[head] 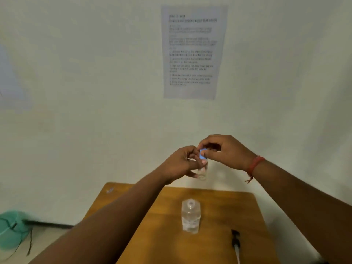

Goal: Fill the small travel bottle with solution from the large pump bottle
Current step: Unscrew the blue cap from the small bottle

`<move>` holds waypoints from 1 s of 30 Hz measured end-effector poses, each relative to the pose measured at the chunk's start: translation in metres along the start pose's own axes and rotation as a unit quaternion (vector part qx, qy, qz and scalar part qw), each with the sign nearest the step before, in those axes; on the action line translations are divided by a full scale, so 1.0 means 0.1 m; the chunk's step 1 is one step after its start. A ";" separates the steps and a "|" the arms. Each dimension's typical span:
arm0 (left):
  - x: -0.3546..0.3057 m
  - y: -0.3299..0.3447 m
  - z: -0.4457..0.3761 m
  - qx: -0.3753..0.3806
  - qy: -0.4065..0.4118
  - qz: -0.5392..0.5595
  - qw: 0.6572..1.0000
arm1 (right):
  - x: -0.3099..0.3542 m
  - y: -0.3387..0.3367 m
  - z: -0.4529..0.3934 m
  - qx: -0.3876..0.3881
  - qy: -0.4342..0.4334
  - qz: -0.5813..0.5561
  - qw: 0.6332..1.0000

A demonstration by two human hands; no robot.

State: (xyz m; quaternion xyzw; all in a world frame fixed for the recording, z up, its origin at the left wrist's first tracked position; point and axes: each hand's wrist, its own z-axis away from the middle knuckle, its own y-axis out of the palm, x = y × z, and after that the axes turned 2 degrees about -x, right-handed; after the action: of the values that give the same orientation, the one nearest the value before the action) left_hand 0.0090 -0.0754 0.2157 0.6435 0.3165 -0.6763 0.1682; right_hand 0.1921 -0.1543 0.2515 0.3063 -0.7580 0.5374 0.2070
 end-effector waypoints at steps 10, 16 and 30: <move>-1.33 -0.35 -0.34 0.000 0.087 0.008 0.996 | 0.80 -1.07 -0.55 -0.068 -0.046 0.006 0.997; -1.81 -0.51 -0.43 0.029 0.109 0.009 0.994 | 1.18 -1.45 -0.78 -0.075 -0.081 0.033 0.993; -2.24 -0.62 -0.41 0.027 0.157 0.040 0.986 | 1.61 -1.76 -1.01 -0.115 -0.124 0.100 0.980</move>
State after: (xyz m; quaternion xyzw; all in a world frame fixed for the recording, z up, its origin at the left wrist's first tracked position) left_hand 0.0273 -0.0432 0.4484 0.7581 0.2943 -0.5681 0.1262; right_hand 0.1949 -0.1394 0.5101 0.2671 -0.8613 0.4226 0.0903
